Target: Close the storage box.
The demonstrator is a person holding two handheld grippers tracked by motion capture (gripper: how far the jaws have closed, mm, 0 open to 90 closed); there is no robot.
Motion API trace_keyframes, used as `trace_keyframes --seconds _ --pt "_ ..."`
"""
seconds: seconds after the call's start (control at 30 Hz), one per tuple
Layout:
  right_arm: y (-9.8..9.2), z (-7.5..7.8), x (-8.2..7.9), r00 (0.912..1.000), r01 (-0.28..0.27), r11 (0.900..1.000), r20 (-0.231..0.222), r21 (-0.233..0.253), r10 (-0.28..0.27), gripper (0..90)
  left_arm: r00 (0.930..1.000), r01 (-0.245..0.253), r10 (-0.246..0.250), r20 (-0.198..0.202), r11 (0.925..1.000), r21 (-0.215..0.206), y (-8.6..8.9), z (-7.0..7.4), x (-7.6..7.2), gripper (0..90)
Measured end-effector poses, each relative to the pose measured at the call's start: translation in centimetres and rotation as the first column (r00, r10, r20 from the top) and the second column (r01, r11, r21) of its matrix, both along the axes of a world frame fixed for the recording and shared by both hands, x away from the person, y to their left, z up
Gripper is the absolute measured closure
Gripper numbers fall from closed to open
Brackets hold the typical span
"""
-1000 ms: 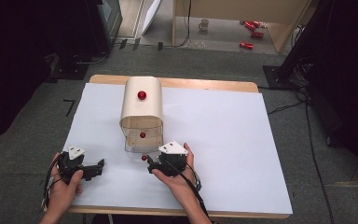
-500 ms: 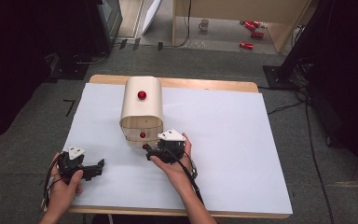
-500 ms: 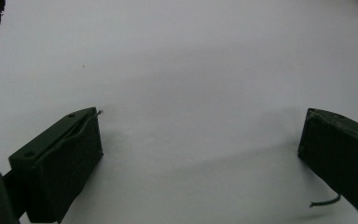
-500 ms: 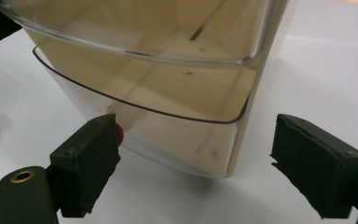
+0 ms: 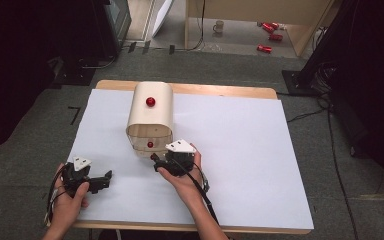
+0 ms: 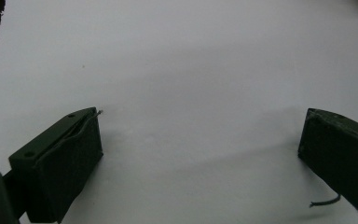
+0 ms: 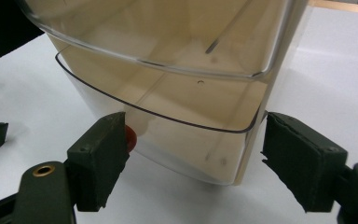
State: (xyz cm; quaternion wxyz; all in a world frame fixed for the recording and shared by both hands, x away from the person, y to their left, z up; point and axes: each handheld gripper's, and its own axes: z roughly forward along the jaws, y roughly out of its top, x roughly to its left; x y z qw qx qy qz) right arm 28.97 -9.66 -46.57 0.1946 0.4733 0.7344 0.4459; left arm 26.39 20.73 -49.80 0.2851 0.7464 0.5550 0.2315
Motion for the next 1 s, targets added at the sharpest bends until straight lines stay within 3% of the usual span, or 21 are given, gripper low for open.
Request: trace_keyframes --seconds 0.07,0.23,0.33,0.43,0.7,1.0 --pt "-0.1 0.0 0.0 1.0000 -0.005 1.000 0.003 -0.007 0.005 21.7 1.0000 0.000 0.000 0.000 1.0000 0.000 0.0 0.0 0.0 0.0" --pt "-0.8 0.3 -0.3 0.9999 -0.013 0.999 0.010 -0.037 0.013 8.7 1.0000 0.000 0.000 0.000 1.0000 -0.001 0.0 0.0 0.0 0.0" --pt "-1.8 0.5 -0.8 0.9994 -0.030 0.998 0.015 -0.059 0.031 2.2 1.0000 0.000 0.000 0.000 1.0000 -0.001 0.0 0.0 0.0 0.0" --pt "-3.4 0.9 -1.3 0.9993 -0.025 0.997 0.024 -0.070 0.027 2.2 1.0000 0.000 0.000 0.000 1.0000 0.000 0.0 0.0 0.0 0.0" --pt "-9.1 1.2 -2.3 0.9982 0.057 0.994 0.025 -0.089 -0.055 2.2 1.0000 -0.001 0.001 0.000 1.0000 -0.001 0.0 0.0 0.0 0.0" --pt "-16.1 0.7 -3.7 0.9847 0.174 0.979 0.011 -0.103 -0.174 2.2 1.0000 -0.001 0.001 0.001 1.0000 -0.001 0.0 0.0 0.0 0.0"
